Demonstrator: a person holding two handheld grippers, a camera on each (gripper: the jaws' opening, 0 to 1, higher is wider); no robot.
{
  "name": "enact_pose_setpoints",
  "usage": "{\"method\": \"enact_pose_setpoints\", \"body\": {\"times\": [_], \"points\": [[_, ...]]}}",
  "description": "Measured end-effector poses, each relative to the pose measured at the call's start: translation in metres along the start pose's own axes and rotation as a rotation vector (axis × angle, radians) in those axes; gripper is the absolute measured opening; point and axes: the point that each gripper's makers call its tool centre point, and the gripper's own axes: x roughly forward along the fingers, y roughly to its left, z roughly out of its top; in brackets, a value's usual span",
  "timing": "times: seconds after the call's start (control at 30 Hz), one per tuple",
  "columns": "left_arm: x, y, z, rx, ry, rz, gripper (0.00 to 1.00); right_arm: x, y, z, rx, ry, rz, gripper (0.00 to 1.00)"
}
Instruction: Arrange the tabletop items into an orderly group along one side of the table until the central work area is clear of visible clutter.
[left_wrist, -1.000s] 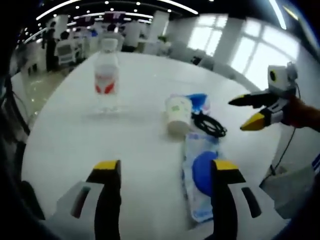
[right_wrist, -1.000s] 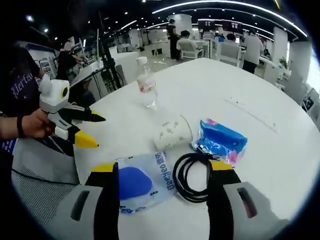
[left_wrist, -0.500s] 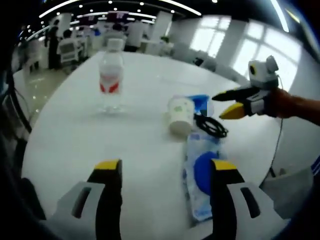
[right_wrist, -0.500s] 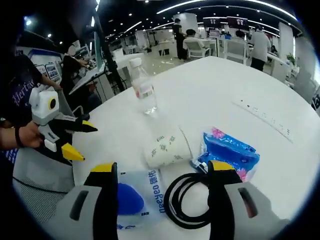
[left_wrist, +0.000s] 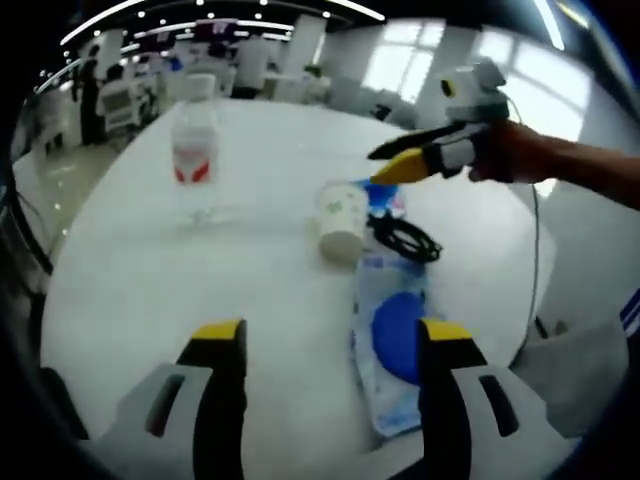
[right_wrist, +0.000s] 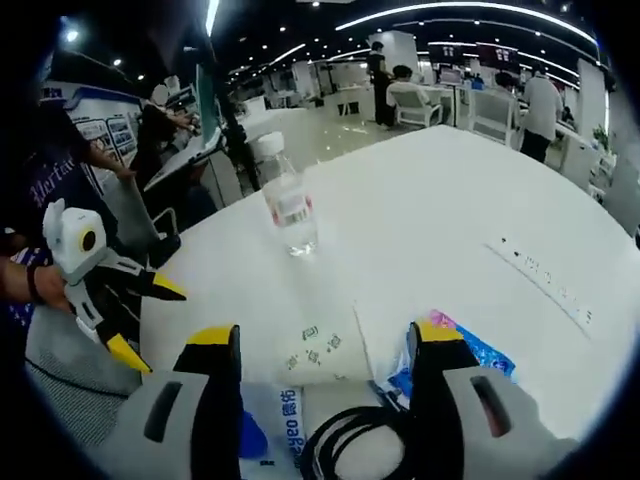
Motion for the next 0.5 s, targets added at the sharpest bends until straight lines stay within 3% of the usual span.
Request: {"method": "enact_pose_setpoints", "body": {"times": [0.1, 0.17, 0.3, 0.5], "points": [[0.0, -0.001, 0.0, -0.002, -0.002, -0.003, 0.66, 0.005, -0.001, 0.0, -0.047, 0.04, 0.007, 0.66], [-0.001, -0.001, 0.002, -0.008, -0.008, -0.004, 0.66, 0.01, 0.002, -0.003, -0.035, 0.065, 0.042, 0.65], [-0.002, -0.001, 0.003, -0.013, -0.014, -0.008, 0.66, 0.017, 0.005, -0.02, -0.055, 0.148, 0.09, 0.65], [-0.002, -0.001, 0.004, -0.017, -0.018, -0.013, 0.66, 0.025, 0.016, -0.041, 0.026, 0.229, 0.195, 0.59]]}}
